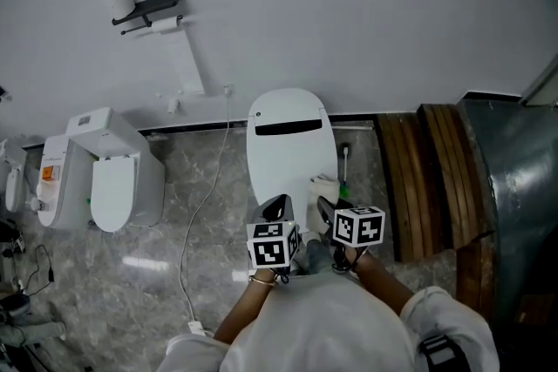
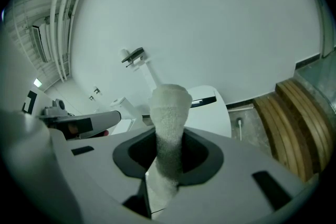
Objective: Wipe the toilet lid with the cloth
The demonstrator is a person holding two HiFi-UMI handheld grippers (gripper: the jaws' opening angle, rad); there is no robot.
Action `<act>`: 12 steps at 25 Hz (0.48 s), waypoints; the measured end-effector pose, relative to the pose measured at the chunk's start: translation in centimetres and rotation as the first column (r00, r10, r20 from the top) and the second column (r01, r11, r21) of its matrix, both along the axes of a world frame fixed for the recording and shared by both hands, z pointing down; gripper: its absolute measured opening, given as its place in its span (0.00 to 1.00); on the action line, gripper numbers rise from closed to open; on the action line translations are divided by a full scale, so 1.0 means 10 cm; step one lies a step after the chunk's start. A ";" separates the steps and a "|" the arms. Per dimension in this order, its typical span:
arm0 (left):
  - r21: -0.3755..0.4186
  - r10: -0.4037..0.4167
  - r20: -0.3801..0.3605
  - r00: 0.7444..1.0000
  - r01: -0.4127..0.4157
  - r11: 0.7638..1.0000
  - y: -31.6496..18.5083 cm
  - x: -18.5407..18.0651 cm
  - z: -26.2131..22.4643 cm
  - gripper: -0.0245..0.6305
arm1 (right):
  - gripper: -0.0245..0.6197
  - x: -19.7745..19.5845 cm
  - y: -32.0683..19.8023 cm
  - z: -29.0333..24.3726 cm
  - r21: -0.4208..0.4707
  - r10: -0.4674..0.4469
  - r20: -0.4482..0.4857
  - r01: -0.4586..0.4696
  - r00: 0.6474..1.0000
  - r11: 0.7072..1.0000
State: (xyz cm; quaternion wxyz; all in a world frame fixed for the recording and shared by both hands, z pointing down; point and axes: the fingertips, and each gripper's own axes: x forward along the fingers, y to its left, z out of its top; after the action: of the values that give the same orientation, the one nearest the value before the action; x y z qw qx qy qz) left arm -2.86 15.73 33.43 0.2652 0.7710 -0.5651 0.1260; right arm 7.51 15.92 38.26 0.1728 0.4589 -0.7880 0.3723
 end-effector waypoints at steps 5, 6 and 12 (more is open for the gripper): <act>0.010 0.012 -0.001 1.000 -0.012 1.000 -0.10 0.06 -0.05 0.06 | 0.19 -0.03 -0.10 -0.06 0.015 -0.014 0.000 0.014 1.000 1.000; 0.012 0.016 -0.002 1.000 -0.016 1.000 -0.11 0.08 -0.06 0.06 | 0.19 -0.05 -0.12 -0.08 0.021 -0.016 0.004 0.016 1.000 1.000; 0.025 0.024 0.001 1.000 -0.024 0.999 -0.20 0.14 -0.13 0.06 | 0.19 -0.08 -0.21 -0.18 0.051 -0.043 -0.010 0.043 0.999 0.998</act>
State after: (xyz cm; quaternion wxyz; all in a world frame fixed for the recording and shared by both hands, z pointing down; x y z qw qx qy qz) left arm -1.50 13.69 32.13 0.2540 0.7808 -0.5576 0.1223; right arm 6.75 13.86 36.44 0.1724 0.4478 -0.8062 0.3461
